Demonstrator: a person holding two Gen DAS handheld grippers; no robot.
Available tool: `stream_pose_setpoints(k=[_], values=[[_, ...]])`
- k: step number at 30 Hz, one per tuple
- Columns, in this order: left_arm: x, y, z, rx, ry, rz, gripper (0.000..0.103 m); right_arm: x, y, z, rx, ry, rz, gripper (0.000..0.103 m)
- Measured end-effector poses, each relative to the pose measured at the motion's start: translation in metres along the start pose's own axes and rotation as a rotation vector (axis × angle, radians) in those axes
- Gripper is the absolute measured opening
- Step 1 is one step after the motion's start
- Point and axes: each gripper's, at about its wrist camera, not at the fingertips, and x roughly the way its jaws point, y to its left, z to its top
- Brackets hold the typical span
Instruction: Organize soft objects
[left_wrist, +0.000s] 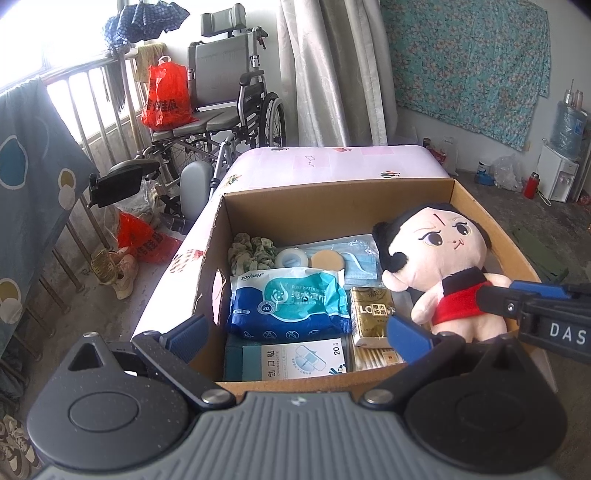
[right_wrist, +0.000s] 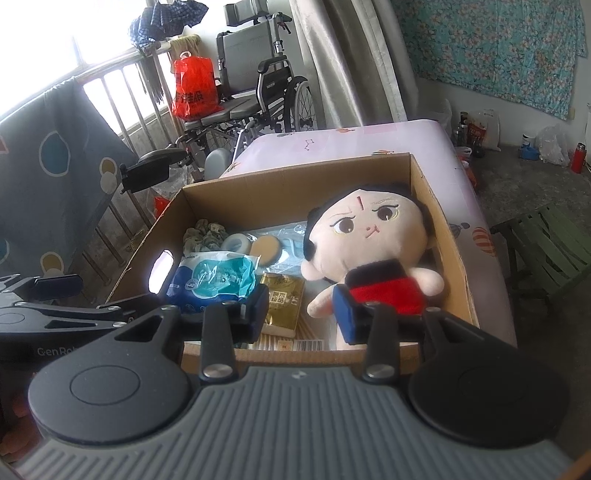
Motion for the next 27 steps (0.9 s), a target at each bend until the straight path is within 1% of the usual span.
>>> stream_pose_setpoints(k=[7,11,16,27], values=[[0.0004,0.0016,0.0003,-0.019,0.010,-0.007,0.103,-0.0018,-0.0015,-0.0012,0.006,-0.002,0.010,0.038],[-0.0015,-0.0004,0.0004,-0.009,0.008,0.010,0.103,-0.0022,-0.0036,0.0003,0.008,-0.003,0.007,0.039],[-0.0029,0.0007,0.0010,-0.018,0.000,0.012,0.103,-0.0046,-0.0032,-0.0001,0.012,-0.011,0.006,0.039],[-0.0041,0.0024,0.0001,-0.020,0.003,0.025,0.103,-0.0052,0.0041,-0.0005,-0.016,0.008,0.021,0.040]])
